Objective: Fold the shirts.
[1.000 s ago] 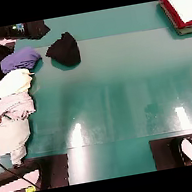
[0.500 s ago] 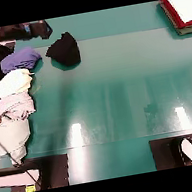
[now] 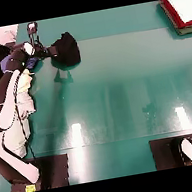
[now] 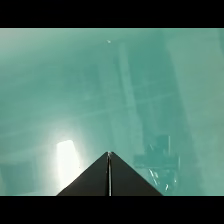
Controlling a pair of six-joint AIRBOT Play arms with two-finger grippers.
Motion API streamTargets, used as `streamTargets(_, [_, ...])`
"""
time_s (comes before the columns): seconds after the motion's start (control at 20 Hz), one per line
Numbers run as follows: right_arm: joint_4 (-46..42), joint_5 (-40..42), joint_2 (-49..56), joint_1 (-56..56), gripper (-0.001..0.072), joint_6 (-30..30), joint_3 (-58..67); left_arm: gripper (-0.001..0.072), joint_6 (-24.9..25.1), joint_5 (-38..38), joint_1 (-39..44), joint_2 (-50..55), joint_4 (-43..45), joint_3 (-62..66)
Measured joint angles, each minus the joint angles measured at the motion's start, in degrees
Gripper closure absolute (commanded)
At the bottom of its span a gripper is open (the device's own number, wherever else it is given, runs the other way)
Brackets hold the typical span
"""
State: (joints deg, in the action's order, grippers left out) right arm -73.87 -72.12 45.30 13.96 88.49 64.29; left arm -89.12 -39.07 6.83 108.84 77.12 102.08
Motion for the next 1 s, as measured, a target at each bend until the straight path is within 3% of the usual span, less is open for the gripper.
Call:
streamTargets(0.05, [0.2, 0.0, 0.0, 0.0, 0.0692, 0.0, 0.0, 0.0505, 0.8, 0.9, 0.0, 0.8, -1.3, 0.0])
streamTargets(0.1, [0.3, 0.2, 0.0, 0.0, 0.0692, 0.0, 0.0, 0.0677, 1.8, 1.6, 0.0, 1.4, -2.4, 0.0])
streamTargets(0.25, [0.7, 0.9, 0.0, 0.0, 0.0691, 0.0, 0.0, 0.0682, 4.8, 1.9, 0.0, 2.2, -5.6, 0.7])
streamTargets(0.4, [0.7, 1.4, -0.2, 0.0, 0.0692, 0.0, 1.7, 0.0683, 8.0, -3.6, -0.1, 2.3, -8.1, 7.3])
streamTargets(0.5, [0.8, 2.1, -0.2, 0.0, 0.0691, 0.0, 4.8, 0.0683, 14.3, -8.7, 0.0, 0.6, -11.7, 13.8])
streamTargets(0.75, [0.9, 5.3, -0.2, 0.0, 0.0692, 0.0, 15.7, 0.0682, 38.8, -21.6, 1.3, -14.4, -34.9, 18.4])
streamTargets(0.85, [0.9, 6.2, -0.2, 0.0, 0.0692, 0.0, 19.5, 0.0682, 43.8, -27.6, 3.3, -20.7, -40.0, 16.9])
streamTargets(1.0, [0.9, 6.4, -0.2, 0.0, 0.0692, 0.0, 23.6, 0.0682, 47.1, -33.4, 8.7, -27.2, -42.1, 12.3])
